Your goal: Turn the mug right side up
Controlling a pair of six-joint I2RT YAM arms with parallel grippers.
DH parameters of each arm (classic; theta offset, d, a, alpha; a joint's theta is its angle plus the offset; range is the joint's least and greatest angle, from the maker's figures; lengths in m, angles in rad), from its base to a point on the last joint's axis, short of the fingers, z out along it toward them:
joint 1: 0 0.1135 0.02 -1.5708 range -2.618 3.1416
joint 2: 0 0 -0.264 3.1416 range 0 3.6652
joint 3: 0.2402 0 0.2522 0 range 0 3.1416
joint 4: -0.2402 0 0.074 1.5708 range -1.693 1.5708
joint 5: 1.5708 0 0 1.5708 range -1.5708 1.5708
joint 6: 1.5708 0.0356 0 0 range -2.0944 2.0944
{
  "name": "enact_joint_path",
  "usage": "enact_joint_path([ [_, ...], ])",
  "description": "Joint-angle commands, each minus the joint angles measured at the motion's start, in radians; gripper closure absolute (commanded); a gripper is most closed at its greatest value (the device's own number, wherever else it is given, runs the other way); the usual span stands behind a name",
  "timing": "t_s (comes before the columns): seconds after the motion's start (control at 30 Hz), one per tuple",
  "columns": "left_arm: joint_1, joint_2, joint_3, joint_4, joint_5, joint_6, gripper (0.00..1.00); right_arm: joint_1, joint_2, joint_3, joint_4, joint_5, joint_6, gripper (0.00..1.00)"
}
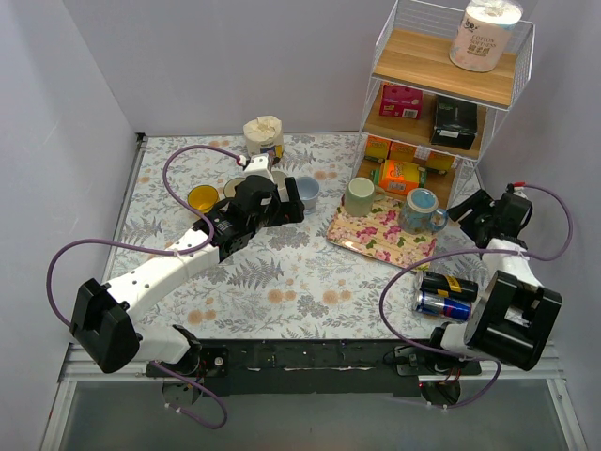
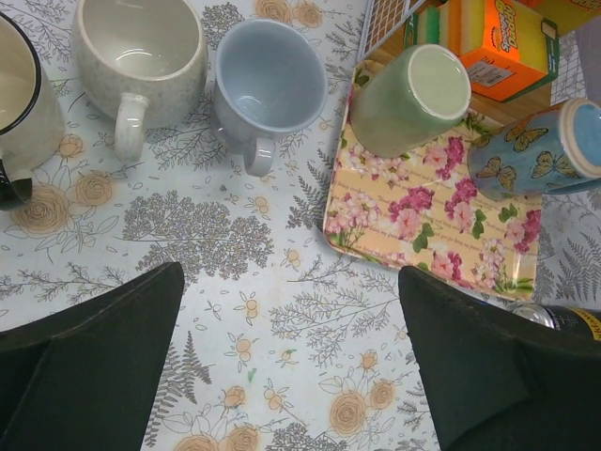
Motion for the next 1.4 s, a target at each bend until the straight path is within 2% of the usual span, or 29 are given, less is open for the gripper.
enact_joint_path([
  [0.0, -0.002, -0.040, -0.009, 0.015, 0.016, -0.013, 0.02, 0.003, -0.116, -0.055, -0.018, -0.034, -0.051, 0.26],
  [0.1, -0.002, -0.034, -0.014, 0.019, 0.030, -0.014, 0.02, 0.021, -0.149, -0.074, -0.012, -0.058, -0.092, 0.26],
  [0.33, -0.002, -0.031, -0.011, 0.016, 0.047, -0.010, 0.02, 0.024, -0.124, -0.026, -0.019, 0.007, -0.074, 0.26],
  [0.6, -0.002, -0.034, -0.015, 0.012, 0.047, -0.011, 0.02, 0.023, 0.021, 0.055, 0.036, -0.012, -0.033, 0.26],
  [0.8, -0.002, -0.034, -0.015, 0.013, 0.033, -0.016, 0.02, 0.023, 0.118, 0.104, -0.004, -0.063, -0.045, 0.28],
  [0.93, -0.002, -0.031, -0.017, 0.012, 0.027, -0.019, 0.02, 0.023, 0.101, 0.084, -0.007, -0.072, -0.060, 0.30],
  [1.2, -0.002, -0.013, -0.008, 0.012, 0.030, -0.014, 0.02, 0.024, -0.032, 0.075, 0.001, -0.075, -0.045, 0.30],
  [1.37, -0.002, 0.004, 0.006, 0.012, 0.044, -0.007, 0.02, 0.026, -0.034, 0.057, 0.045, -0.031, 0.114, 0.29],
])
